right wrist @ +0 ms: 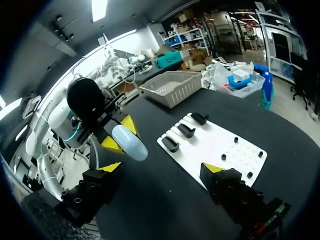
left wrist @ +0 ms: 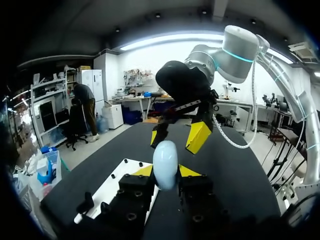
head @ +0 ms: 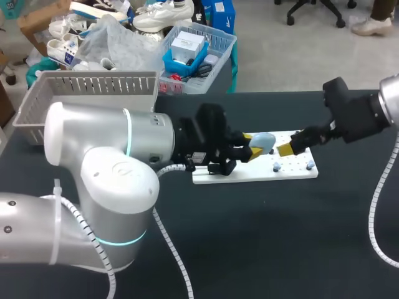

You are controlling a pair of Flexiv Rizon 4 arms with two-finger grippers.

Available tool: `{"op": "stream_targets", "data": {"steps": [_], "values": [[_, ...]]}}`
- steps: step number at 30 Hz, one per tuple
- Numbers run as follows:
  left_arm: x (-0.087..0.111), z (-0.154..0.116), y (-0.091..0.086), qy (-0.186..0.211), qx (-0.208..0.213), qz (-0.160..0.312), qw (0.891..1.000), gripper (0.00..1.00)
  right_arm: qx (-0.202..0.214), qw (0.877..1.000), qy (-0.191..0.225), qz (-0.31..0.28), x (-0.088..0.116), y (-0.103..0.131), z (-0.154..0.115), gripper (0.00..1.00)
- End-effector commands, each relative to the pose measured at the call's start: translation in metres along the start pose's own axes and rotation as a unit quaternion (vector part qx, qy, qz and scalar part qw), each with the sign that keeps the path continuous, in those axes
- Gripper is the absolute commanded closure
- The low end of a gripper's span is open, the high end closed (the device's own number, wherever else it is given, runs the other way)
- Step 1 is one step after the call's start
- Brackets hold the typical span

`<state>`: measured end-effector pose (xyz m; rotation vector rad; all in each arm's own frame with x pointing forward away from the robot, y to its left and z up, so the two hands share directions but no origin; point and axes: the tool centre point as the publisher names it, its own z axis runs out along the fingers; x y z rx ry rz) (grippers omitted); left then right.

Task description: Pick up each earbud case from the left stands, insert the matching earbuds, close the lid, and place the case in the box.

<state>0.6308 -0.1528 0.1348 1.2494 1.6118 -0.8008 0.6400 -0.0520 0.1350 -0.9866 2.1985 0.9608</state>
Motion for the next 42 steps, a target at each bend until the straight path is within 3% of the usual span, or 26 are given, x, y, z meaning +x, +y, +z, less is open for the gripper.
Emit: {"op": "stream_targets", "data": {"steps": [1,19,31,42], "values": [[-0.002,0.006,0.002,0.005,0.0,0.001,1.0,1.0,-0.018,1.0,0.001,-0.003,-0.004,-0.002,0.004,0.0],[0.002,0.004,-0.007,0.002,0.014,0.009,1.0,1.0,-0.013,1.0,-0.001,0.0,-0.011,-0.008,0.008,0.0],[0.007,0.003,-0.011,0.006,0.022,0.019,1.0,1.0,0.01,1.0,-0.015,-0.008,-0.018,-0.003,-0.003,0.0],[-0.016,-0.008,-0.012,-0.061,0.025,0.013,0.998,1.0,0.077,0.997,-0.025,0.001,0.0,-0.011,-0.016,0.0]]}}
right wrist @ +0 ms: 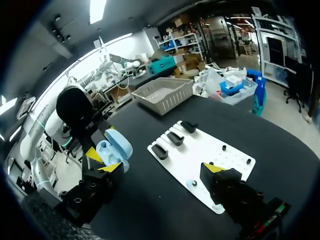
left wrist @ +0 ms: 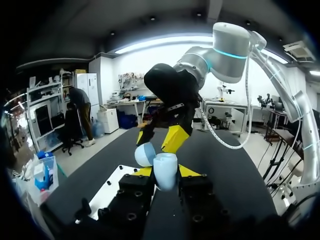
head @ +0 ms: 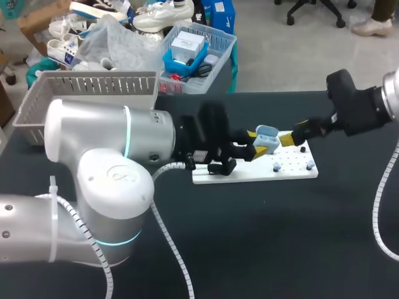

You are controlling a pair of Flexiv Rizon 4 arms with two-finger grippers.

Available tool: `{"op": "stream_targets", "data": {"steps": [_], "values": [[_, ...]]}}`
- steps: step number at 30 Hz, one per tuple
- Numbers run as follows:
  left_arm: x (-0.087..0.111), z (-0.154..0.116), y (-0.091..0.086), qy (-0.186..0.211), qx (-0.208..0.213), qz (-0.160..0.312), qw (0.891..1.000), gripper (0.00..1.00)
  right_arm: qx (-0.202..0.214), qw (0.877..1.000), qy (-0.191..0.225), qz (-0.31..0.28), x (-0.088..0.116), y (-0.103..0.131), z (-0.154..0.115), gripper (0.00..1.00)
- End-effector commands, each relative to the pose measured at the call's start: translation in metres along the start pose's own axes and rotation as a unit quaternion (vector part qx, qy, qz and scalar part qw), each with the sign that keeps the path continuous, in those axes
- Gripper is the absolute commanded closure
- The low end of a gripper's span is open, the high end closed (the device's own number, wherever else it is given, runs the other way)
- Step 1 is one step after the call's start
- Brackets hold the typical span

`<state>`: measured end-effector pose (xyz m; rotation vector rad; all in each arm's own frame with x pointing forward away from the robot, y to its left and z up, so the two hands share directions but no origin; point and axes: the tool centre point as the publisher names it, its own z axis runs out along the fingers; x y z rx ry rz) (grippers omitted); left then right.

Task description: Pick up each earbud case from the left stands, insert the matching earbuds, close the lid, and place the case in the box.

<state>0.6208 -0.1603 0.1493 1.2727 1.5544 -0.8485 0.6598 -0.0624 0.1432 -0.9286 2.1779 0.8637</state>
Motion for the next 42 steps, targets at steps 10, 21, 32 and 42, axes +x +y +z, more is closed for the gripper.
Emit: {"op": "stream_targets", "data": {"steps": [10,21,32,42], "values": [[-0.026,-0.014,-0.008,-0.122,0.002,0.033,0.992,1.0,0.084,0.996,-0.006,0.008,0.043,-0.008,-0.012,0.0],[-0.029,-0.001,-0.013,-0.152,0.043,0.102,0.982,1.0,0.113,0.993,0.01,0.025,0.059,-0.027,-0.013,0.0],[-0.012,0.002,-0.009,-0.174,0.064,0.128,0.974,1.0,0.126,0.99,0.042,0.051,0.064,-0.038,-0.007,0.0],[-0.003,0.008,0.003,-0.194,0.033,0.142,0.97,1.0,0.137,0.987,0.062,0.06,0.068,-0.044,0.0,0.0]]}}
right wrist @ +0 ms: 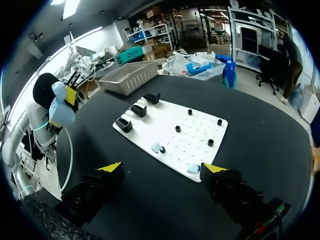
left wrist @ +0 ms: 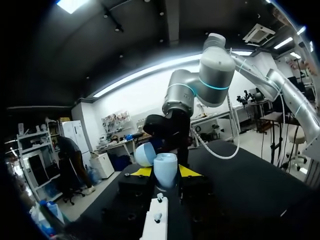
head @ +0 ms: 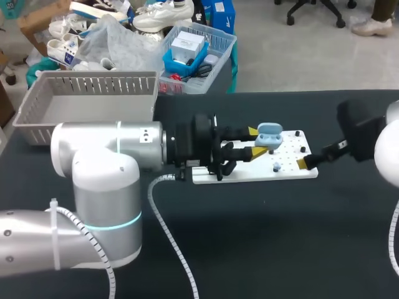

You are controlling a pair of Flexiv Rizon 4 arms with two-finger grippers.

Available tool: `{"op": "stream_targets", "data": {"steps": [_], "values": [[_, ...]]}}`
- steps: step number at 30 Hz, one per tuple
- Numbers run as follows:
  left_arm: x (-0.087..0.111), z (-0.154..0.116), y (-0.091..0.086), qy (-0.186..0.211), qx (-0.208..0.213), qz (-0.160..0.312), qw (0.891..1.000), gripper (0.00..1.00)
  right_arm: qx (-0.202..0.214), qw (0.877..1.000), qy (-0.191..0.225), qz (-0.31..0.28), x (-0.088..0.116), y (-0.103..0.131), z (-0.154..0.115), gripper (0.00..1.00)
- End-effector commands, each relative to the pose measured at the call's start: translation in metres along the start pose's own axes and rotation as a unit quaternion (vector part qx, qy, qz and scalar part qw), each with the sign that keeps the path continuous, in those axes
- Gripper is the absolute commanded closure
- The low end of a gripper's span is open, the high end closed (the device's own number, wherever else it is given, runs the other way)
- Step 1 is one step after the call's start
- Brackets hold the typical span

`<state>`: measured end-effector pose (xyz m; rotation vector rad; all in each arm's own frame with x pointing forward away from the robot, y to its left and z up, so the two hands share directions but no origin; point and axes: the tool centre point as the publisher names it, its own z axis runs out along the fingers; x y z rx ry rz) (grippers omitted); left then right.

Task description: Pick up each earbud case from the left stands, insert the matching earbuds, close the lid, and place the case in the box.

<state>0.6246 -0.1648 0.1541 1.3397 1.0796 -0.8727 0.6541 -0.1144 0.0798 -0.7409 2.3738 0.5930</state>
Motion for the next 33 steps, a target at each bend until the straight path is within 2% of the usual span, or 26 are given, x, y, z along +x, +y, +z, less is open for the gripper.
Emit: {"op": "stream_targets", "data": {"steps": [1,14,21,25,33], "values": [[0.004,0.003,0.0,-0.051,-0.024,0.0,0.998,1.0,0.015,1.0,0.016,0.003,-0.001,0.0,0.003,0.0],[0.003,0.001,0.003,-0.051,-0.03,-0.007,0.998,1.0,0.039,0.998,0.049,0.006,0.004,-0.007,0.005,0.0],[0.003,0.001,0.003,-0.051,-0.03,-0.007,0.998,1.0,0.074,0.994,0.077,0.008,0.007,-0.01,0.01,0.0],[0.003,0.001,0.003,-0.051,-0.03,-0.007,0.998,1.0,0.079,0.994,0.069,0.011,0.009,-0.012,0.01,0.0],[0.003,0.001,0.003,-0.051,-0.03,-0.007,0.998,1.0,0.092,0.992,0.086,0.012,0.015,-0.011,0.011,0.0]]}}
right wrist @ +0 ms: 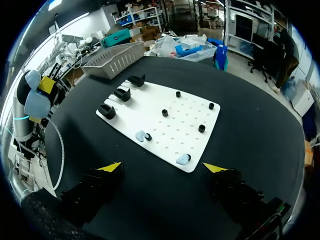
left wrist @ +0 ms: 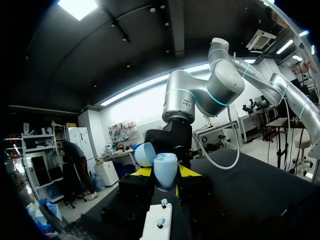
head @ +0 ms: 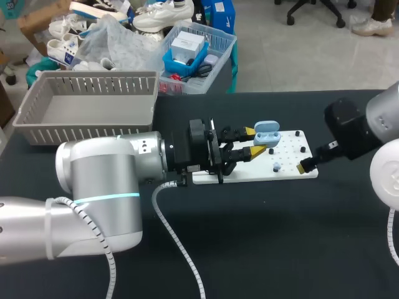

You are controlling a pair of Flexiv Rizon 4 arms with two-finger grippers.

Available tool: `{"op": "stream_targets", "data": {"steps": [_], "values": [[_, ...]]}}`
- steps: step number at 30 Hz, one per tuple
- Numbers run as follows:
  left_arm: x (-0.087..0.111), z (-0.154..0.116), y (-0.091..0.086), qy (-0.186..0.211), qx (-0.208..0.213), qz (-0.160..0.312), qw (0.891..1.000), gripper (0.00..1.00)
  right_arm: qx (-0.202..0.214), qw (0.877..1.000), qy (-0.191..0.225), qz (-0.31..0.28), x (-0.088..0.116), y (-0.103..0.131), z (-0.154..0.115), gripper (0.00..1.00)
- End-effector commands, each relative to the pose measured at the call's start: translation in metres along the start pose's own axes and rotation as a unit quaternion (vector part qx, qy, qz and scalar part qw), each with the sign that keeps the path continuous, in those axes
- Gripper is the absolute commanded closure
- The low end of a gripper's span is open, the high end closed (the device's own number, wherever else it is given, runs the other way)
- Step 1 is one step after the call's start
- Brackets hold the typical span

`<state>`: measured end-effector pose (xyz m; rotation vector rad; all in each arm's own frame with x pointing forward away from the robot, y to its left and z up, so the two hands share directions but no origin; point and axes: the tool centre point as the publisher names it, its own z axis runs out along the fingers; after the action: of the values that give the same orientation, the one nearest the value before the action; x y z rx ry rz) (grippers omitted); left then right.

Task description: Pick up each earbud case from the left stands, insert the matching earbuds, close the lid, and place the case in the box.

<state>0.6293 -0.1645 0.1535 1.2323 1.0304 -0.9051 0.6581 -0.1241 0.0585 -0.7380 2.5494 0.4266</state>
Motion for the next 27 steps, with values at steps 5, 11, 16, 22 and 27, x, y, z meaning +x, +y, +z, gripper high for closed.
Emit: {"op": "stream_targets", "data": {"steps": [5,11,16,22,27], "values": [[0.001,0.0,-0.001,-0.001,-0.003,0.001,1.0,1.0,0.039,0.999,0.003,0.002,0.004,0.005,0.0,0.0],[0.001,0.0,-0.001,-0.001,-0.003,0.001,1.0,1.0,0.046,0.999,0.008,0.001,0.006,0.005,0.003,0.0],[0.001,0.0,-0.001,-0.001,-0.003,0.001,1.0,1.0,0.044,0.999,0.008,0.001,0.009,0.004,0.008,0.0],[0.001,0.0,-0.001,-0.001,-0.003,0.001,1.0,1.0,0.059,0.998,0.01,0.007,0.012,-0.002,0.016,0.0],[0.001,0.0,-0.001,-0.001,-0.003,0.001,1.0,1.0,0.095,0.995,0.016,0.017,0.013,-0.009,0.019,0.0]]}}
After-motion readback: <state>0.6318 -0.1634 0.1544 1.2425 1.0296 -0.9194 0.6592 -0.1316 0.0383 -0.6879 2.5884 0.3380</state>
